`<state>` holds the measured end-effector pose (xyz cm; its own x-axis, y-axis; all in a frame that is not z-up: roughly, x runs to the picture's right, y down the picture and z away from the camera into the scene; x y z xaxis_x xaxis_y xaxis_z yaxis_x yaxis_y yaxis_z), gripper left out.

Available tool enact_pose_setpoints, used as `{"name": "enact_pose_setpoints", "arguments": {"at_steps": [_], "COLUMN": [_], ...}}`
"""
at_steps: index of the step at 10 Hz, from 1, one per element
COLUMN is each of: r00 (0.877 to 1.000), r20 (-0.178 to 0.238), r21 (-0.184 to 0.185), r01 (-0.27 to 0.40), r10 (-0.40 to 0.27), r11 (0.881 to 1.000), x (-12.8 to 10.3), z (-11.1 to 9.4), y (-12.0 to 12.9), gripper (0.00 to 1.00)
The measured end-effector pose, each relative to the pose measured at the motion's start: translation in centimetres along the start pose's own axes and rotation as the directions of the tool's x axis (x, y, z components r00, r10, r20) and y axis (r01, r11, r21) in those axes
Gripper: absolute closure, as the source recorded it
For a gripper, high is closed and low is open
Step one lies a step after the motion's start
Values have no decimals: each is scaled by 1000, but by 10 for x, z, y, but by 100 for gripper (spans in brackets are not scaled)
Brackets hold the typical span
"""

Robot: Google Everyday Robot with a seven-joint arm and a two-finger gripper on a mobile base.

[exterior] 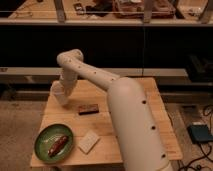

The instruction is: Place the ceramic cup in the ceramic bowl

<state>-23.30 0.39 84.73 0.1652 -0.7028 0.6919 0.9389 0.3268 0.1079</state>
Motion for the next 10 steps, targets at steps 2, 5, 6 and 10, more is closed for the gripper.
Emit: {"name": "enact_pose_setpoints", "arguments": {"at_steps": [2, 5, 6, 10], "r00": [994, 983, 979, 961], "r20": [-24, 7, 29, 93], "r21": [21, -17, -20, -26], "r01": [106, 183, 202, 264], "r10": [-106, -183, -201, -260], "r11": [994, 983, 979, 964], "x": [-40, -132, -159, -241], "z": [-49, -39, -31, -9], "y": [-5, 52, 67, 114], "gripper": [100, 100, 100, 100]}}
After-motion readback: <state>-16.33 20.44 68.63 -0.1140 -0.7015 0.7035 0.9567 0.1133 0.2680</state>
